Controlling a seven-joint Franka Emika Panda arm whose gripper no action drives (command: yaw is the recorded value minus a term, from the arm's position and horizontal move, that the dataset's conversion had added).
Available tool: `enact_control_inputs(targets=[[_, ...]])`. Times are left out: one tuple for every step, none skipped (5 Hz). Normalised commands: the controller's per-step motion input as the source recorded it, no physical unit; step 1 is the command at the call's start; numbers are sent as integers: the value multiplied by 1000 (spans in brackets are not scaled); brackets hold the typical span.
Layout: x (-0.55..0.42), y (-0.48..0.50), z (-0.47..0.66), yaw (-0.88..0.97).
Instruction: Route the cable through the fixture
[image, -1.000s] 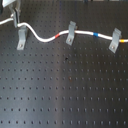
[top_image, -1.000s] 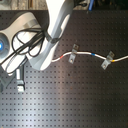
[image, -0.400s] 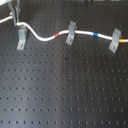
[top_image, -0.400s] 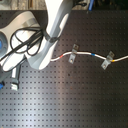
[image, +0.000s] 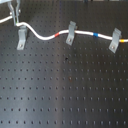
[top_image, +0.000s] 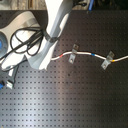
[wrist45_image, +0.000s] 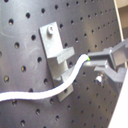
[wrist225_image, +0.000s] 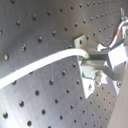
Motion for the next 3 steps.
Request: enact_control_inputs(targets=[[196, 47, -81, 634], [104, 27, 2, 403], [42, 8, 127, 346]])
